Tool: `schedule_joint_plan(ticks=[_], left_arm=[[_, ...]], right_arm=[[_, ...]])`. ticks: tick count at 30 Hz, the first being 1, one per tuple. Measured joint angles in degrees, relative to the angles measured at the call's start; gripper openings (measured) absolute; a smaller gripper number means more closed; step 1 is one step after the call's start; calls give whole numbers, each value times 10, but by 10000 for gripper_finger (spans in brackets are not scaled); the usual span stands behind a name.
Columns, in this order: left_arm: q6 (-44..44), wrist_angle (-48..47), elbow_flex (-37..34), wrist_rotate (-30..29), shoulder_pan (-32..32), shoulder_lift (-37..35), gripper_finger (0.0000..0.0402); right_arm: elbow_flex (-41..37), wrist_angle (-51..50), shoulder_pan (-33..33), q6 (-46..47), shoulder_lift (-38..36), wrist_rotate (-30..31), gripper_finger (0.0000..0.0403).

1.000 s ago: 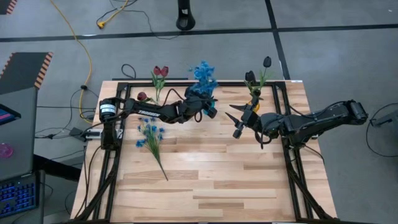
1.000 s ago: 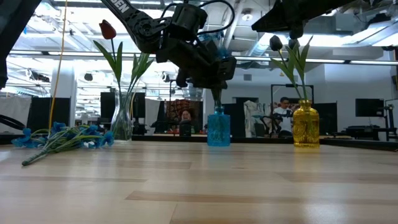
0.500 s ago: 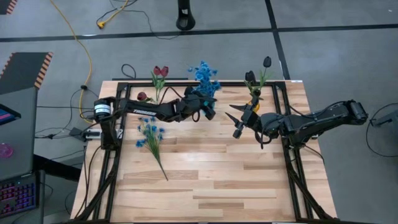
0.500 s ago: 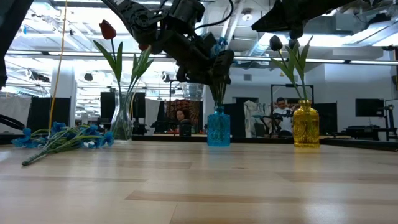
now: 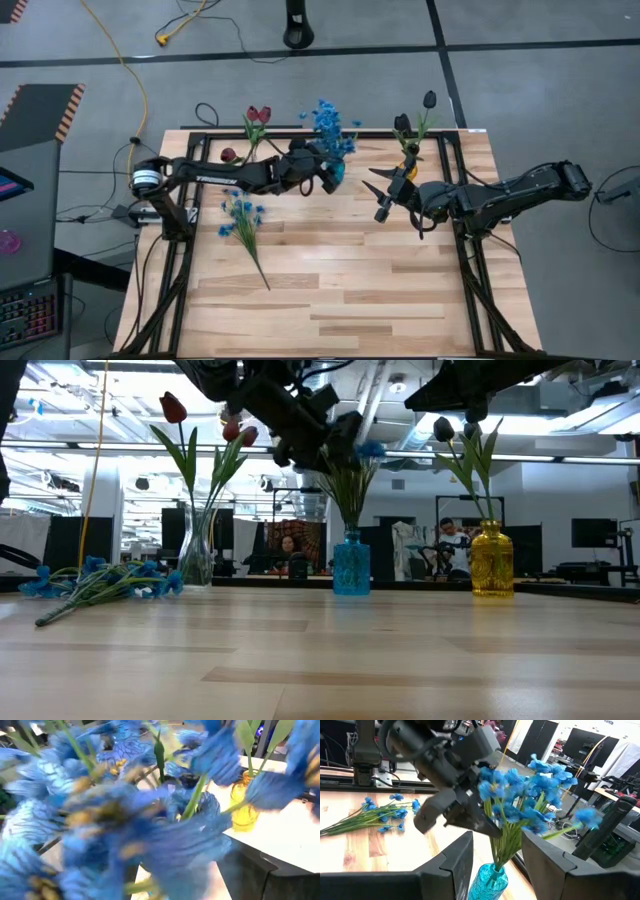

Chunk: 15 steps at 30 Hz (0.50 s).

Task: Sort flowers into vase by color
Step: Put the bottom blue flowers into the blue vase

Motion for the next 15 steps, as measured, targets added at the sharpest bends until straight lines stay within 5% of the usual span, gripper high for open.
schedule_joint_plan(ticks=[15], left_arm=[[0,-111,0,-1,-23,-101,236]], right_arm=[[0,0,0,0,0,0,191]])
